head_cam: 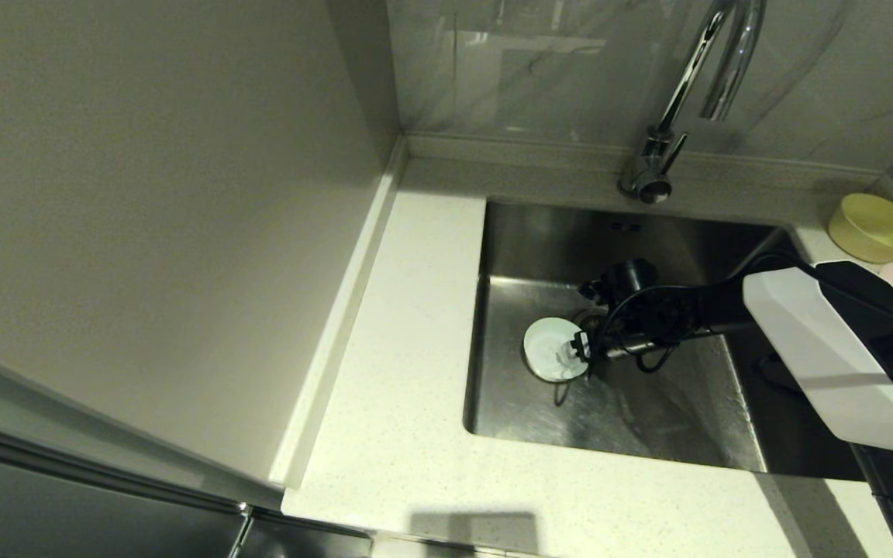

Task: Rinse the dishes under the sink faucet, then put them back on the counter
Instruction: Put a bowl back to the table from the sink

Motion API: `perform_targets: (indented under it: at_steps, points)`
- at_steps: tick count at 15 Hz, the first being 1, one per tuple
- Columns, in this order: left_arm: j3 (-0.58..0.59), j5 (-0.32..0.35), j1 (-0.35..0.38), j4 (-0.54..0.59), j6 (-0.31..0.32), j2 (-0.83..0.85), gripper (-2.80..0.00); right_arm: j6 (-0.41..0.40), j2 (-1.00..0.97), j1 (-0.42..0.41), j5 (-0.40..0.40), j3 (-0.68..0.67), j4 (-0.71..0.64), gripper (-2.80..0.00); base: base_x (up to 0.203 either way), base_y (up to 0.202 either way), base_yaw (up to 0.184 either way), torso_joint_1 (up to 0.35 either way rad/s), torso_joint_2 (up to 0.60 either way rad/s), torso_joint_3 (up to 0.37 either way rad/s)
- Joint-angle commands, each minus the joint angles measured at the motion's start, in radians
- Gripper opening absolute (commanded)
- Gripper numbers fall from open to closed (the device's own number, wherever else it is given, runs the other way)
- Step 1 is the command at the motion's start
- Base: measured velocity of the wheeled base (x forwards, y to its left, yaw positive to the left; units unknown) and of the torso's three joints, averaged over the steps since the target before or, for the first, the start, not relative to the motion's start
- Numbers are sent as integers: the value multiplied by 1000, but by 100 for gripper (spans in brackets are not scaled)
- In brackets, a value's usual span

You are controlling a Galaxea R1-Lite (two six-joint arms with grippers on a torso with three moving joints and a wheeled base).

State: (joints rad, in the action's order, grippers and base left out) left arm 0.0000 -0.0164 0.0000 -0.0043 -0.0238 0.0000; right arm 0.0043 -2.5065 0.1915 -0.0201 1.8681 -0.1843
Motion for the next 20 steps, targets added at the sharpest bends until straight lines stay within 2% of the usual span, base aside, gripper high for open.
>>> perform_targets:
  at_steps: [1,3,13,14,20]
  points:
    - [0,0,0,0,-1,-2,-280,-1,-6,1,4,-4,-1,0,0,0,0,0,0,0]
    - [0,0,0,0,-1,-2,-280,-1,-7,2,37,-2,-1,0,0,0,0,0,0,0]
    - [0,0,0,0,-1,-2,-280,-3,9,8,42,10,0,0,0,0,0,0,0,0]
    - [0,0,0,0,-1,-2,-280,-4,9,9,42,10,0,-280,0,0,0,0,0,0]
    - [0,0,0,0,-1,-2,-280,-27,15,9,38,-1,-1,-280,0,0,0,0,0,0]
